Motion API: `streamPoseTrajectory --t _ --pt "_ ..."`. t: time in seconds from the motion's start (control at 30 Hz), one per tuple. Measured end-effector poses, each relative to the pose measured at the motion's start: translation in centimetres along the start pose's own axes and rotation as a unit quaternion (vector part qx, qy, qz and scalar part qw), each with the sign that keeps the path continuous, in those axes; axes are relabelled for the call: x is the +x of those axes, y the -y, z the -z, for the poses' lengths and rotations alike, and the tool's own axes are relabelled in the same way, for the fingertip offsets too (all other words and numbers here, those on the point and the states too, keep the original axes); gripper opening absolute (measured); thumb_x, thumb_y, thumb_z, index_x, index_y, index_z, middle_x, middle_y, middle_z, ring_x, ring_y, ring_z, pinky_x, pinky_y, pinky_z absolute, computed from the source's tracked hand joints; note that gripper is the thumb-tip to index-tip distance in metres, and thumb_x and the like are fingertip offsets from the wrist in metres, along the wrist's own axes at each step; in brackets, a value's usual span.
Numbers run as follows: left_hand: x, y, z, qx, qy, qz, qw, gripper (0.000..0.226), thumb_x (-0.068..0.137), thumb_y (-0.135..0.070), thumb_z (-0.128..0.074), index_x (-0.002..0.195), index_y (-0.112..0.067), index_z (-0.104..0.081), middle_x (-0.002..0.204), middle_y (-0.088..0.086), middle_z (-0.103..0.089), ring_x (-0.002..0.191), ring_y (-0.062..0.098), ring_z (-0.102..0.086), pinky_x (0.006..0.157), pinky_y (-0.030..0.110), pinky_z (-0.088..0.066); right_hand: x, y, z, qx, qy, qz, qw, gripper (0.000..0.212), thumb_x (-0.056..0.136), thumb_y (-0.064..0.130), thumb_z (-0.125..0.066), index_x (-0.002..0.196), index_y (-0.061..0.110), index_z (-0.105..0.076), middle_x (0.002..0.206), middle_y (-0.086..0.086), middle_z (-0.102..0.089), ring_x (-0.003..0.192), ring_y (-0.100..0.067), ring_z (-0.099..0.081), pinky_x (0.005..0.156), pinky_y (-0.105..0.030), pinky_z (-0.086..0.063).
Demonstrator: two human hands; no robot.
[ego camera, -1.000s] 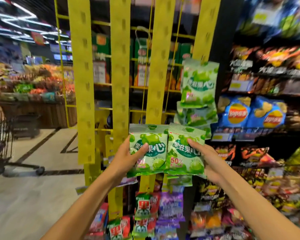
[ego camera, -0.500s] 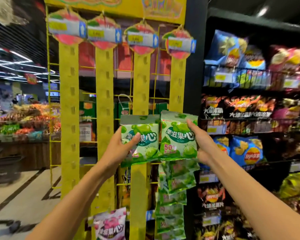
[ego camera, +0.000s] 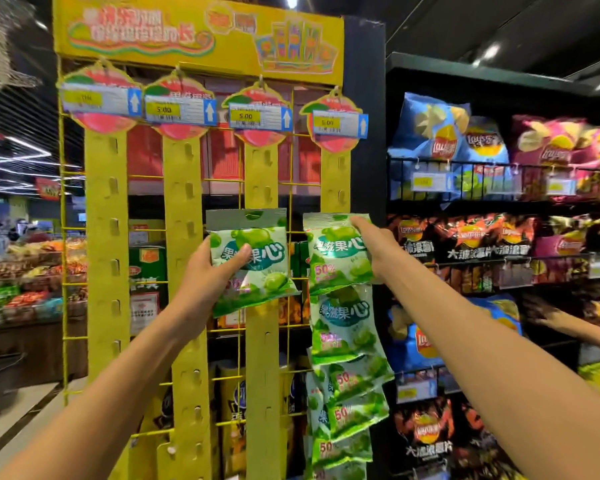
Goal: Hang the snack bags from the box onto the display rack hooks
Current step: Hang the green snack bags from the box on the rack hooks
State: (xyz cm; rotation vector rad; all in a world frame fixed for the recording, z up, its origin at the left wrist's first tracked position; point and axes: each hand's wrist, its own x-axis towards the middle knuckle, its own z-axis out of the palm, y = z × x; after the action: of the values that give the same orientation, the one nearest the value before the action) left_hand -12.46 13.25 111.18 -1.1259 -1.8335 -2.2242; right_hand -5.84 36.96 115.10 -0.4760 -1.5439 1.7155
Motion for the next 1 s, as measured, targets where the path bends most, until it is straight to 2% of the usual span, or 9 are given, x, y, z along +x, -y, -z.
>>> streamPoseTrajectory --t 0.17,0.3,0.43,0.53,0.67,0.73,0.8,0.9,1.0 --pt "0.2 0.1 -0.5 -0.045 -0.014 0.027 0.999 0.012 0.090 -0.019 -0.059 0.101 -0.020 -0.056 0.095 0.006 -0.070 0.076 0.019 -0.070 0.050 0.026 -0.055 -0.4 -1.3 0.1 -0.007 -0.009 -0.027 1.000 0.058 0.077 0.032 -0.067 0.123 0.001 -0.050 0.114 -0.017 -0.063 0.093 -0.032 -0.066 0.081 -0.049 -0.055" --pt "0.4 -0.2 -1.3 -0.077 -0.022 0.063 0.995 0.005 0.089 -0.018 -0.059 0.090 -0.019 -0.054 0.086 0.007 -0.068 0.064 0.017 -0.066 0.045 0.023 -0.052 -0.5 -2.8 0.8 -0.024 -0.001 -0.048 0.999 0.081 0.068 0.046 -0.068 0.133 0.005 -0.043 0.128 -0.016 -0.056 0.108 -0.034 -0.059 0.089 -0.053 -0.051" --pt "0.6 -0.6 -2.3 -0.101 -0.008 0.119 0.988 0.015 0.090 -0.030 -0.057 0.094 -0.016 -0.057 0.084 0.007 -0.070 0.062 0.018 -0.068 0.052 0.026 -0.056 -1.6 -2.8 0.9 -0.068 -0.006 -0.026 0.997 0.075 0.083 0.048 -0.060 0.139 0.004 -0.037 0.138 -0.011 -0.046 0.121 -0.033 -0.049 0.099 -0.043 -0.044" --pt "0.7 -1.0 -3.6 -0.119 -0.002 0.150 0.981 0.029 0.091 -0.045 -0.052 0.085 -0.017 -0.060 0.062 0.003 -0.072 0.048 0.016 -0.067 0.045 0.025 -0.056 -1.9 -3.0 1.4 -0.173 -0.033 0.016 0.984 0.073 0.089 0.052 -0.049 0.139 0.001 -0.037 0.132 -0.017 -0.046 0.117 -0.031 -0.048 0.091 -0.036 -0.040" --pt "1.3 -1.7 -5.6 -0.137 0.005 0.196 0.971 0.040 0.087 -0.054 -0.053 0.089 -0.015 -0.062 0.064 0.007 -0.072 0.049 0.020 -0.068 0.043 0.028 -0.055 -3.2 -1.8 2.2 -0.376 -0.027 0.061 0.924 0.060 0.093 0.055 -0.033 0.113 0.003 -0.054 0.117 -0.018 -0.055 0.102 -0.032 -0.053 0.083 -0.038 -0.041" --pt "1.9 -2.0 -6.7 -0.129 0.001 0.205 0.970 0.042 0.085 -0.055 -0.055 0.094 -0.015 -0.063 0.072 0.008 -0.072 0.054 0.022 -0.068 0.048 0.031 -0.057 -3.8 -1.1 2.9 -0.491 -0.032 0.080 0.867 0.060 0.093 0.059 -0.025 0.088 0.007 -0.053 0.099 -0.014 -0.056 0.088 -0.029 -0.055 0.079 -0.037 -0.043" --pt "2.6 -2.1 -7.8 -0.117 -0.010 0.198 0.973 0.045 0.084 -0.058 -0.055 0.096 -0.015 -0.063 0.080 0.009 -0.073 0.065 0.024 -0.070 0.060 0.036 -0.059 -4.1 -0.2 3.6 -0.582 -0.080 0.125 0.800 0.065 0.092 0.062 -0.022 0.085 0.008 -0.058 0.094 -0.012 -0.062 0.086 -0.029 -0.061 0.079 -0.038 -0.046" --pt "3.5 -2.5 -9.5 -0.080 -0.040 0.181 0.979 0.070 0.072 -0.070 -0.058 0.110 -0.011 -0.062 0.102 0.012 -0.071 0.094 0.031 -0.068 0.082 0.044 -0.054 -3.5 2.3 5.0 -0.571 -0.138 0.253 0.769 0.049 0.095 0.051 -0.033 0.075 0.012 -0.056 0.081 -0.009 -0.061 0.085 -0.032 -0.063 0.070 -0.033 -0.045" --pt "4.7 -3.0 -11.3 -0.033 -0.073 0.151 0.985 0.073 0.074 -0.067 -0.058 0.109 -0.004 -0.053 0.096 0.009 -0.064 0.087 0.026 -0.060 0.076 0.041 -0.052 -2.0 5.7 5.5 -0.513 -0.099 0.391 0.758 0.030 0.097 0.036 -0.040 0.090 0.014 -0.060 0.088 -0.006 -0.063 0.089 -0.030 -0.059 0.072 -0.037 -0.046"
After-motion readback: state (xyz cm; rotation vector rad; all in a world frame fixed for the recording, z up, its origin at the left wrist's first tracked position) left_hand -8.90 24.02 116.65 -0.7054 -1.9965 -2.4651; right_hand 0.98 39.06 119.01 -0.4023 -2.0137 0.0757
